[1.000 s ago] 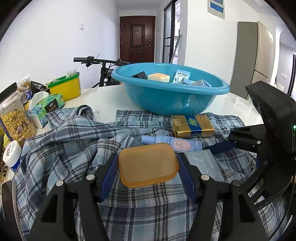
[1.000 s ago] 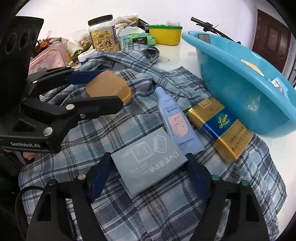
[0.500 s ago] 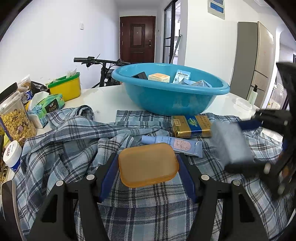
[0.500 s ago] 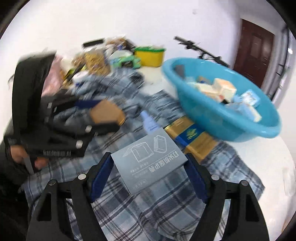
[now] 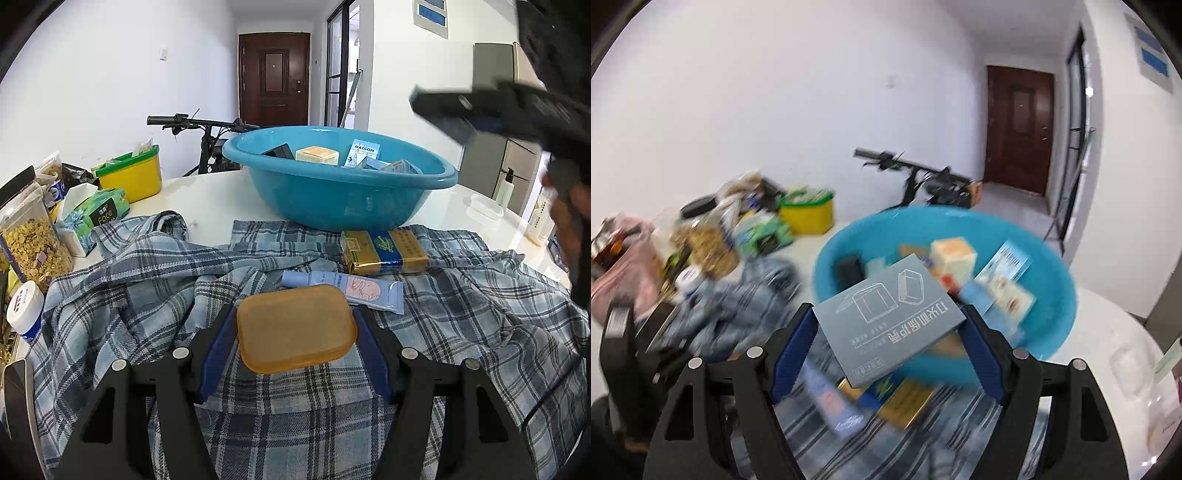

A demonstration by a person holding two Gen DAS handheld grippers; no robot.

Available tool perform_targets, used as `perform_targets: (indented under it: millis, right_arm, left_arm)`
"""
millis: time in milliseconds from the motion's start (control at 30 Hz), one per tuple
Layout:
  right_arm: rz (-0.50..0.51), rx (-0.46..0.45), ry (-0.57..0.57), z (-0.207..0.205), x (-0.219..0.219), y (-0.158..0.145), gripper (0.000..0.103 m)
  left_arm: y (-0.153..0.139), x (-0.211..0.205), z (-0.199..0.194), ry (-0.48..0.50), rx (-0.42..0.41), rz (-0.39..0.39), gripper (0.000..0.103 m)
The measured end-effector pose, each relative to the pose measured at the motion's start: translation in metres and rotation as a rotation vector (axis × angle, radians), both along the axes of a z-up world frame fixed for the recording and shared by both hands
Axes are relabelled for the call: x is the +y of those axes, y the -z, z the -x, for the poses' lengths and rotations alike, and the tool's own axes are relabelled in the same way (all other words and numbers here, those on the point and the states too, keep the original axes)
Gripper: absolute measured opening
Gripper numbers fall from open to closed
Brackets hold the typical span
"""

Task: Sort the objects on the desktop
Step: 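Carry the grey box over the basin with the right gripper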

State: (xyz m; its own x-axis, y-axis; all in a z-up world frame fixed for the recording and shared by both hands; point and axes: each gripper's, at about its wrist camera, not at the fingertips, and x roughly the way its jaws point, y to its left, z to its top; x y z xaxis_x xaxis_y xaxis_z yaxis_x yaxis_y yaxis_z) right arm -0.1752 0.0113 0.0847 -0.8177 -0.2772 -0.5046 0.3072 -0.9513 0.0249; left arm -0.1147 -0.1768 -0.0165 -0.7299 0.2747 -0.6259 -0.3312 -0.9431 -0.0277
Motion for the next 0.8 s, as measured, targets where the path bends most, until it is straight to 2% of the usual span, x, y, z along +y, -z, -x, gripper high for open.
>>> perform_targets:
  millis: [100,233,433,800]
  right_arm:
    - [0.054,0.043,0.064,0.018,0.013,-0.010,0.077]
    - [0.101,0.078,0.135,0.037,0.026,-0.008,0.077]
    - [0.111,0.062,0.153,0.045,0.031,0.020,0.077]
    - [0.130,0.061,0.173,0.039,0.036,0.027,0.077]
  left_arm:
    - [0.000,0.000,0.000,-0.004,0.000,0.000,0.066]
    - [0.000,0.000,0.000,-0.003,-0.002,-0.001,0.066]
    - [0.000,0.000,-0.001,-0.003,0.005,0.000,0.066]
    - [-0.002,0.003,-0.005,0.002,0.028,0.019,0.066]
